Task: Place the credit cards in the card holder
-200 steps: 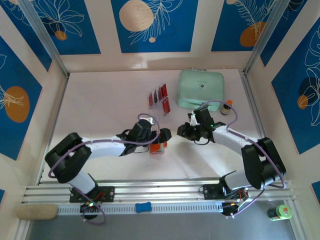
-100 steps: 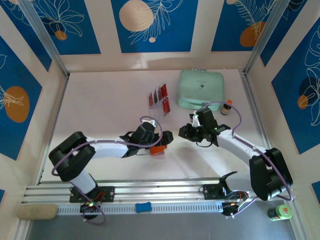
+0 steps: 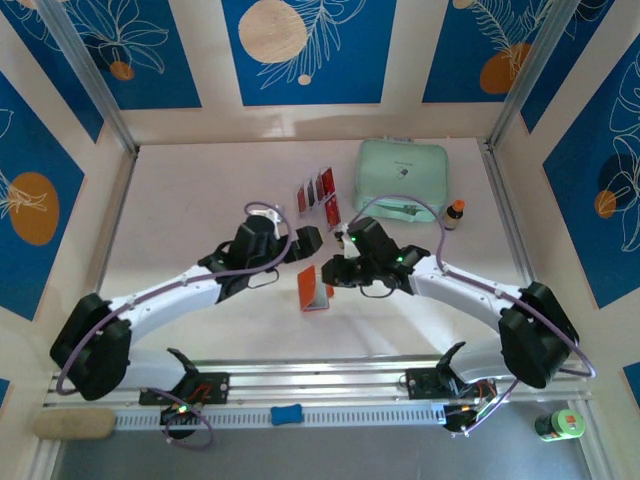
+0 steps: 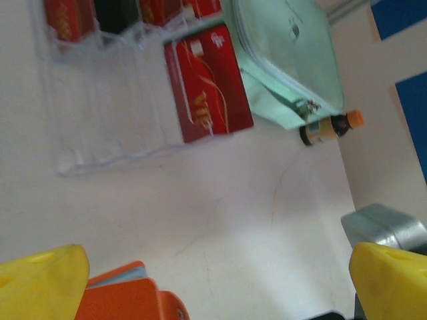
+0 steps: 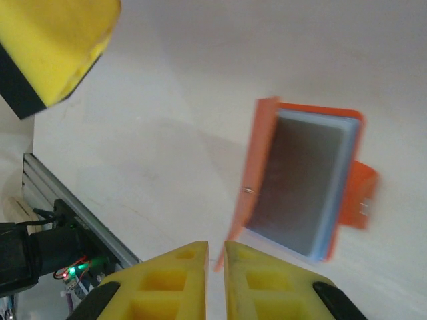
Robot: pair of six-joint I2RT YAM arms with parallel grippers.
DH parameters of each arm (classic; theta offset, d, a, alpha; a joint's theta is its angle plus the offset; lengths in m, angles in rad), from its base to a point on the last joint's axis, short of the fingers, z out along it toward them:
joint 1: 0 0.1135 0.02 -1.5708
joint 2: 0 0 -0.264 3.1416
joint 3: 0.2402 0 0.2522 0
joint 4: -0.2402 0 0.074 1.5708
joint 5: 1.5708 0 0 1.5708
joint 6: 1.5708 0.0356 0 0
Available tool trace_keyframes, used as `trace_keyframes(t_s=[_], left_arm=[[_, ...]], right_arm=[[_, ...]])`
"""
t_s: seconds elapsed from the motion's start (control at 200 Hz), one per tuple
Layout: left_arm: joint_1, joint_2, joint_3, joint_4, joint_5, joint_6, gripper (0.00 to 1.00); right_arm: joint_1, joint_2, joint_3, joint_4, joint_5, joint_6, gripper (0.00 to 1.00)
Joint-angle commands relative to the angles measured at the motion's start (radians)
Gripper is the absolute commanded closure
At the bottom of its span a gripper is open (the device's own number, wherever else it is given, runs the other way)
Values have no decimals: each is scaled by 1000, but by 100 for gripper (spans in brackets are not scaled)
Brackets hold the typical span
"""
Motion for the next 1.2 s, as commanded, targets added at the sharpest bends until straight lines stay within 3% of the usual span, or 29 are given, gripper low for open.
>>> trace_keyframes(t_s=[0.0, 0.18, 0.435, 0.74, 1.195], left_arm=[[47, -42, -3, -152, -24, 37, 0], [73, -44, -25, -242, -30, 68, 0], [73, 13, -18, -340, -45, 159, 0], [25, 103, 36, -399, -65, 245, 0], [-67, 252, 101, -420, -132, 318, 0]], right_arm=[[51, 63, 68, -31, 30, -20, 85], [92, 150, 111, -37, 40, -37, 91], [74, 187, 41, -37, 86, -48, 100], [39, 239, -71, 50, 81, -27, 100], [34, 250, -98, 67, 73, -14, 100]])
